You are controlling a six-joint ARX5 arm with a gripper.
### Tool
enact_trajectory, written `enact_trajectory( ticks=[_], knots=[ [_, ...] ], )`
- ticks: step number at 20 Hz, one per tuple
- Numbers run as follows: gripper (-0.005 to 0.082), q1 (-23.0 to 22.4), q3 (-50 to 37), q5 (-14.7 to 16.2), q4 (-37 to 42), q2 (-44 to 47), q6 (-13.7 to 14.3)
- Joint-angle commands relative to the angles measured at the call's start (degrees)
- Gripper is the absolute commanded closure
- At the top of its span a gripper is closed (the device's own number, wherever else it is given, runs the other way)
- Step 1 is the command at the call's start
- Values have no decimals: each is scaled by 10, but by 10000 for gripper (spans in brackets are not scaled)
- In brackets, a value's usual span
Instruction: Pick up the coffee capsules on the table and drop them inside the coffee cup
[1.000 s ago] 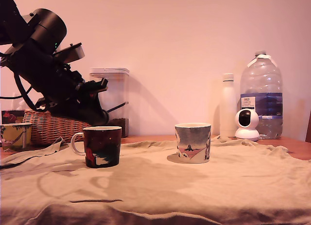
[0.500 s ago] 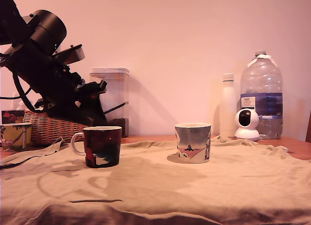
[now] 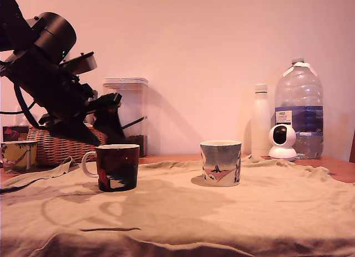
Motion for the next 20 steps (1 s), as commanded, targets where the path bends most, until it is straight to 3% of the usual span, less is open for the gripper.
enact_trajectory(
  ticks=[1, 10, 20],
  knots=[
    [799, 1, 5, 0, 6, -38, 2],
    [788, 1, 4, 0, -81, -145, -2],
    [788, 1, -5, -4, -178, -181, 3]
  ],
)
